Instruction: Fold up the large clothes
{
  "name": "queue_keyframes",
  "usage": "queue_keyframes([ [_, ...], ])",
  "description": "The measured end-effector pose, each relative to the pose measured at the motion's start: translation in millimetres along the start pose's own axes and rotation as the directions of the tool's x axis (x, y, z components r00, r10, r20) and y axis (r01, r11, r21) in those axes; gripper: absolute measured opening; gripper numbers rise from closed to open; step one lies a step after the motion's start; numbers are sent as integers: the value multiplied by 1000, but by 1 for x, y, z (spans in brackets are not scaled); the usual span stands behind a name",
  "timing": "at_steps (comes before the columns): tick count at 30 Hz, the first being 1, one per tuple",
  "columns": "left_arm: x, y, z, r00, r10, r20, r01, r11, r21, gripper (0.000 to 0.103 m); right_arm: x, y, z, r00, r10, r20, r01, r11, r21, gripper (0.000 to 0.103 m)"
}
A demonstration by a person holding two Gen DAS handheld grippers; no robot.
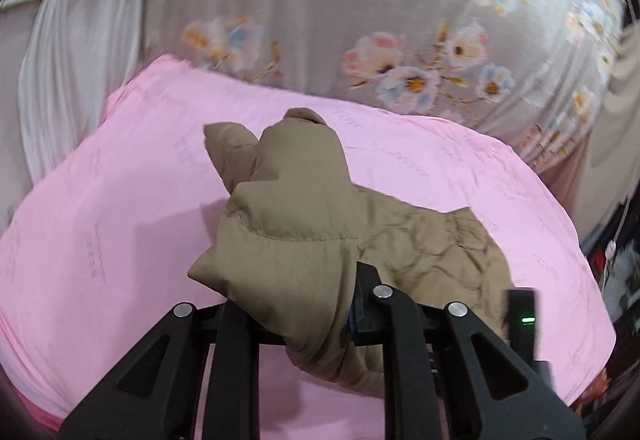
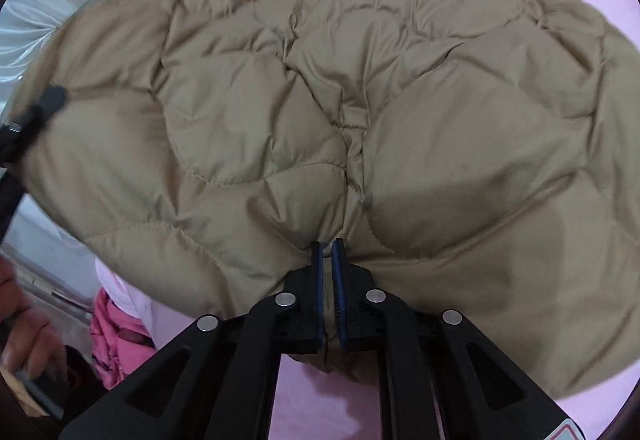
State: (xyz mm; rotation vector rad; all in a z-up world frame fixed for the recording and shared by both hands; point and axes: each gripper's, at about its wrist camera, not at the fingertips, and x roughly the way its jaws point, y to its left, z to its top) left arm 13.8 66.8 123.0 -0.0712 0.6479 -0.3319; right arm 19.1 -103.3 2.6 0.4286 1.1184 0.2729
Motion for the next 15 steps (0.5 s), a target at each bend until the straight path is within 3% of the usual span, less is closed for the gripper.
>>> queue_keyframes([
  [3,-2,-42,8,998,-61,9,60,995,82,17,-2,1,-1,1000,7,14,-7,1000,-9,7],
  [7,7,-94,13,991,-136,-8,136,980,148,17,-40,-13,-2,997,59,58,-62,997,38,7],
  [11,34,-141,5,982,-176,-63,185,964,192,17,-96,-44,-10,988,-42,148,31,997,72,7],
  [15,64,-177,-13,970,-196,-146,226,948,222,17,-128,-74,-22,971,-155,183,132,983,131,8],
])
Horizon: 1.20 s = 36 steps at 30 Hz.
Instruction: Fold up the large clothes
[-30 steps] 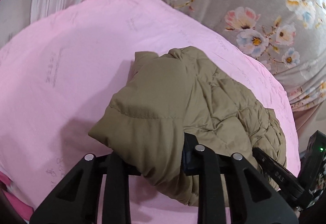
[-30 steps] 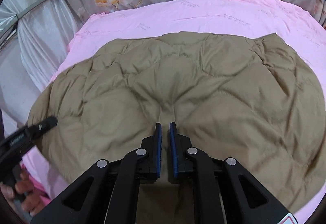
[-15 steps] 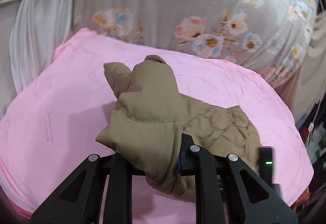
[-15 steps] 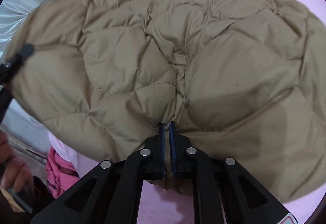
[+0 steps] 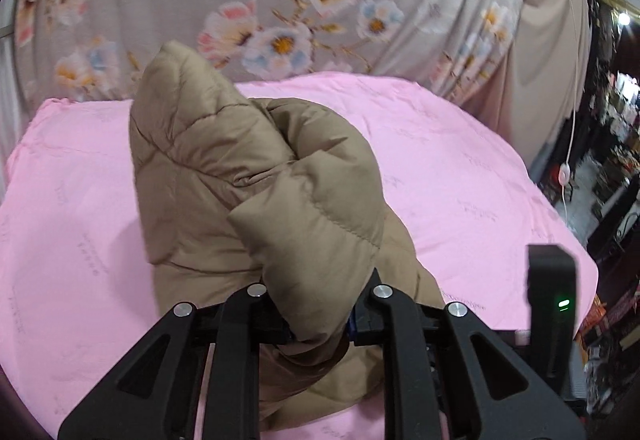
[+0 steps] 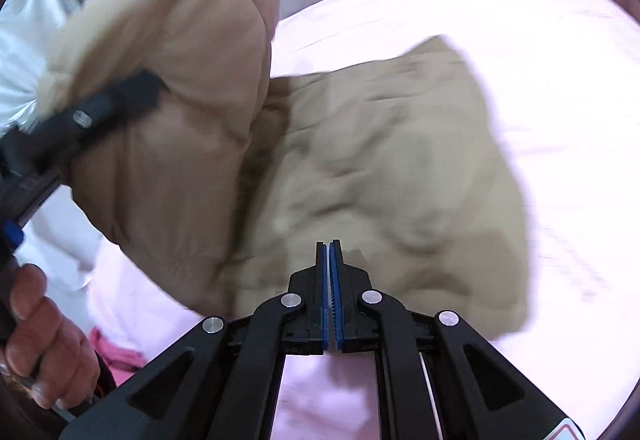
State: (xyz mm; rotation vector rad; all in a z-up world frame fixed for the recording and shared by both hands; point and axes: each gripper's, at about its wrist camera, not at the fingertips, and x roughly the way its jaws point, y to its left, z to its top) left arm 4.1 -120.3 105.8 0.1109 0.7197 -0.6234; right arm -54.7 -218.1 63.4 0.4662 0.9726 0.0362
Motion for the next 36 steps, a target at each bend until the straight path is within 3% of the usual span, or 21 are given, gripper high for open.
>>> queue_keyframes([
  [9,68,-49,-33,985,-13,-173,24,998,63,18,-25,-44,-9,993,-107,44,103,992,77,8],
  [14,81,-56,-48,976,2,-218,13,998,67,20,-38,-71,6,989,-122,84,112,988,106,9],
  [17,78,-54,-49,974,-8,-225,20,998,52,22,-41,-75,34,989,-88,119,75,991,110,9],
  [19,67,-51,-46,973,-47,-228,53,998,22,32,-47,-65,54,988,-51,144,38,995,89,11],
  [20,60,-49,-45,972,-65,-227,69,998,11,37,-53,-62,61,987,-33,157,21,997,77,18],
  [21,50,-45,-44,972,-81,-220,83,997,-2,42,-57,-56,73,984,-12,176,0,998,65,34],
  [23,33,-41,-42,972,-104,-210,101,995,-25,52,-60,-42,90,978,12,208,-23,998,52,48],
  [26,0,-25,-35,979,-137,-154,126,989,-75,69,-58,-19,115,972,33,232,-35,999,4,49],
  [28,-21,-8,-28,984,-143,-110,130,985,-117,70,-55,-16,121,973,64,223,-69,998,12,49],
  [31,-37,29,-18,996,-60,-63,48,983,-175,70,-37,-4,136,974,133,184,-143,989,43,52],
  [34,-42,73,-6,996,70,-51,-80,970,-230,70,-19,10,154,983,84,163,-93,994,51,57],
  [36,-39,96,0,992,120,-51,-129,956,-265,70,-3,15,166,990,32,136,-42,996,76,58],
])
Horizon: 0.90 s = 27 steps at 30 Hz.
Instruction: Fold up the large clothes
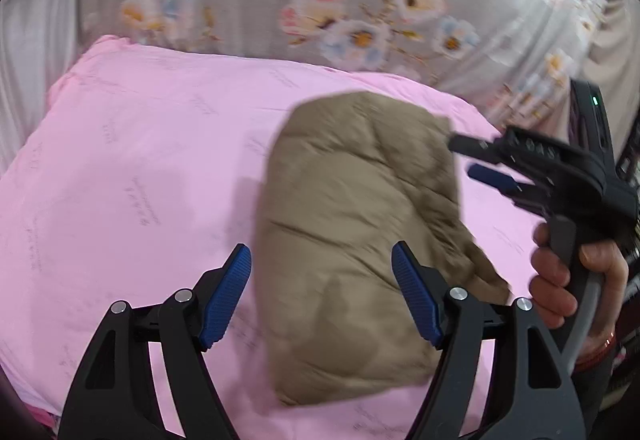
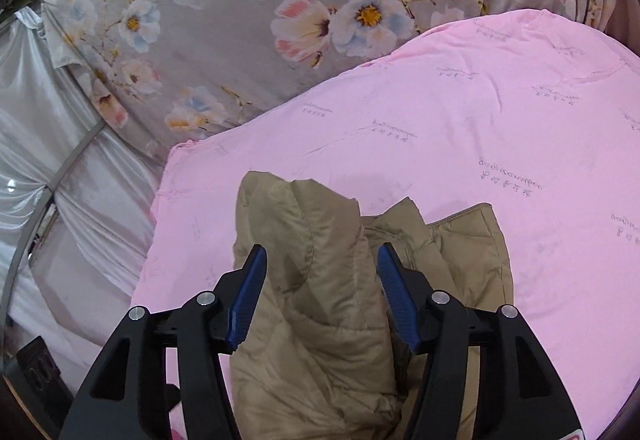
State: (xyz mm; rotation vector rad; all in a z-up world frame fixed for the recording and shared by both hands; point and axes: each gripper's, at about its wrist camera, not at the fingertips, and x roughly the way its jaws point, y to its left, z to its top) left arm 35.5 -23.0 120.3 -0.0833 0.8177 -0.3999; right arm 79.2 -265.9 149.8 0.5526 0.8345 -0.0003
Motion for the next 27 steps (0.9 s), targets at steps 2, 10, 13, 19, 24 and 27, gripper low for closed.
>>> queue_keyframes([
  [2,11,14,16,999,41,5,-41,999,-26,70,18,-3,4,999,-13,-47,15,998,55,58],
  [10,50,9,61,995,97,14,-96,995,-35,70,20,-28,-3,998,6,-68,1,995,101,10],
  [13,65,-14,64,998,59,-6,-59,998,-5,70,0,-52,-14,998,-60,-15,61,992,109,9],
  [19,113,-65,46,995,20,-98,-12,997,73,69,-2,-107,-41,989,-148,-6,147,978,146,9],
  [24,148,-81,26,988,53,-143,-41,996,85,70,6,-129,-55,975,-222,17,218,966,138,12],
  [27,156,-84,19,988,88,-128,-75,992,105,71,15,-132,-61,972,-234,24,230,966,114,14],
])
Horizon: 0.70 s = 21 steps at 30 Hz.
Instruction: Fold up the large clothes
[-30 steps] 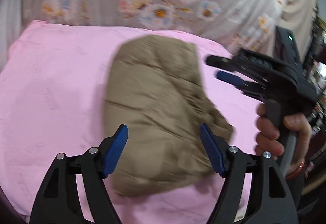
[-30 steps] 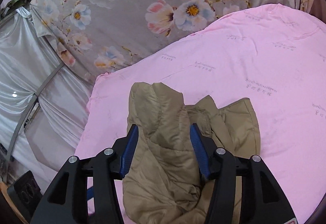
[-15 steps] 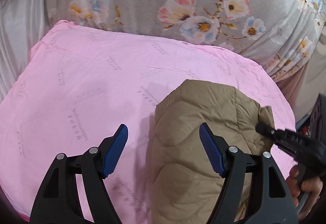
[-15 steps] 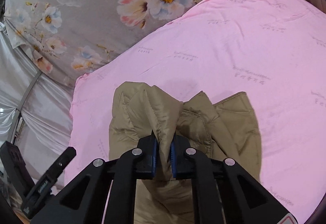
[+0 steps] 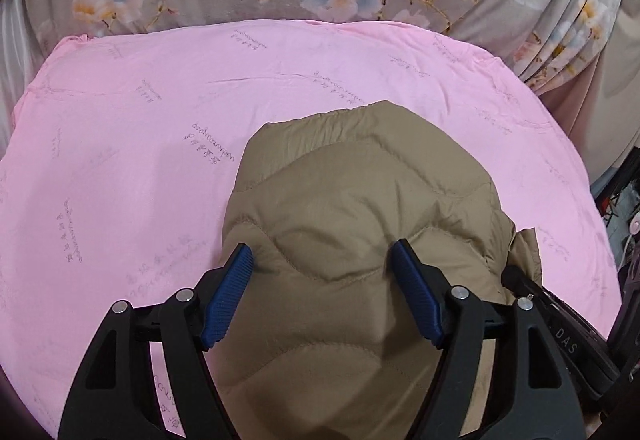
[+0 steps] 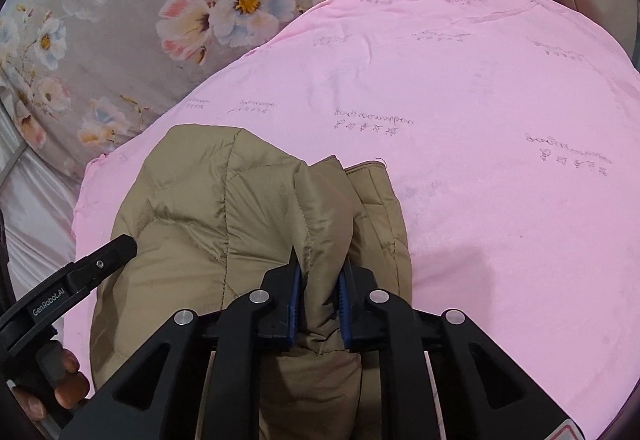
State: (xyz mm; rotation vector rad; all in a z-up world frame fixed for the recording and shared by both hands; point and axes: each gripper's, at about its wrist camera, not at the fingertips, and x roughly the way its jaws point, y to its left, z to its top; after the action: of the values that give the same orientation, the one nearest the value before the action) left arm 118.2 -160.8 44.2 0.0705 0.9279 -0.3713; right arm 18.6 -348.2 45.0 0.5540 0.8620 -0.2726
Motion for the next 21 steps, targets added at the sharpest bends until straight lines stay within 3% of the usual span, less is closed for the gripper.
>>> queue_keyframes([
  [5,13,-4,-8,999,36,13,-36,999,17,75,15,5,-9,999,-41,17,42,998,-48,18],
  [21,37,-11,-18,995,92,31,-93,994,56,84,35,-4,-14,1000,-18,3,18,999,-33,20],
])
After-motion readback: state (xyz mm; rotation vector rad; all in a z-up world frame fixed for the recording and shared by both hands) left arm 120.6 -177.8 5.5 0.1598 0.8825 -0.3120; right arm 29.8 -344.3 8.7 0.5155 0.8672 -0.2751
